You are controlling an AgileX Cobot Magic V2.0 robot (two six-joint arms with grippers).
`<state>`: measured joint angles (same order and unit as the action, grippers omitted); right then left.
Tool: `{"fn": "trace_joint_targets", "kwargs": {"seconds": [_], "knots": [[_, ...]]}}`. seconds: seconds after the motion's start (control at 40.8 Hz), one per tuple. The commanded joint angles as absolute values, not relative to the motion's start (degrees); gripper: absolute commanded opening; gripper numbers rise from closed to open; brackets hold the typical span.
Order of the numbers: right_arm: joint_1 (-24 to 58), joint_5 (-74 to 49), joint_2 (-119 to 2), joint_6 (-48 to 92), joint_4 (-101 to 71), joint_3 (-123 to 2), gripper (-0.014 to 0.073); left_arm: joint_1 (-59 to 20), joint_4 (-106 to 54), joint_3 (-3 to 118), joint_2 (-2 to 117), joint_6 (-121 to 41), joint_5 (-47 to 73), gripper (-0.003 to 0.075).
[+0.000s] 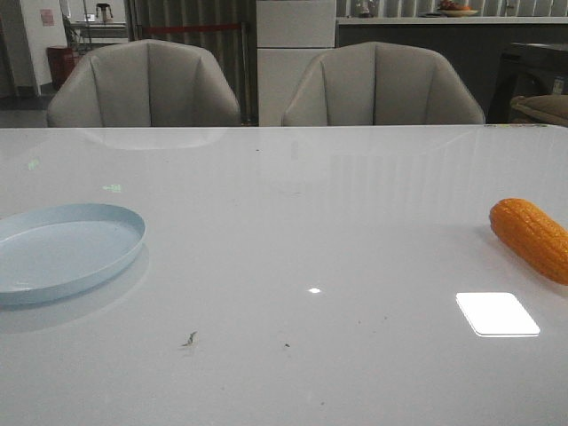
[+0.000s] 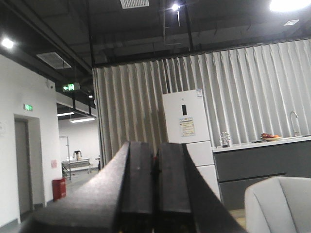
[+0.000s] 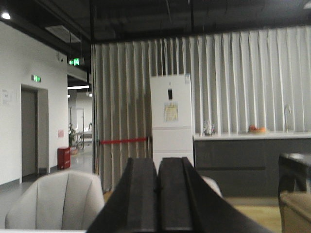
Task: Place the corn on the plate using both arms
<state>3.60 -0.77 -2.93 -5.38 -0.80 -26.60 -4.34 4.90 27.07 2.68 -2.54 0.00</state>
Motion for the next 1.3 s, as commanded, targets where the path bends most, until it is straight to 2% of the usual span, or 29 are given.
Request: {"fn": "trace_joint_targets", "kwargs": {"seconds": [0.0, 0.172, 0.441, 0.589, 0.785, 0.858, 0.932, 1.104, 1.177, 1.275], "knots": [[3.5, 1.4, -10.6, -5.0, 1.2, -34.9, 0.0034, -4.4, 6.1, 35.5, 9.5, -1.9, -1.3, 0.009], [3.5, 1.5, -23.3, -5.0, 1.2, -39.7, 0.0034, -4.4, 6.1, 42.4, 23.4, -1.9, -1.1, 0.009], [3.5, -6.0, -41.7, -5.0, 1.1, -39.7, 0.0034, -4.4, 3.5, 42.2, 41.9, -1.9, 3.4, 0.009], [3.5, -14.2, -49.5, -5.0, -1.7, -39.7, 0.0034, -4.4, -8.1, 42.2, 50.0, -1.9, 11.6, 0.009], [3.5, -20.6, -55.6, -5.0, -5.5, -39.7, 0.0042, -4.4, -10.8, 42.2, 56.6, -1.9, 23.6, 0.0099], [3.5, -21.1, -56.9, -4.9, -4.4, -39.7, 0.0079, -4.4, -10.7, 42.2, 58.6, -2.0, 25.0, 0.0146], [3.5, -21.0, -57.5, -4.8, -2.8, -39.7, 0.0159, -4.4, -10.4, 42.2, 59.8, -2.2, 24.7, 0.0211], [3.5, -20.8, -58.0, -4.8, -0.9, -39.7, 0.0423, -4.4, -9.7, 42.2, 62.4, -2.2, 22.5, 0.0414], [3.5, -20.7, -58.0, -4.8, -0.9, -39.7, 0.0476, -4.4, -10.9, 42.2, 63.5, -2.2, 22.0, 0.0452], [3.5, -20.7, -58.0, -4.8, -0.9, -39.7, 0.0475, -4.4, -11.0, 42.5, 64.9, -2.1, 22.1, 0.0447]]}}
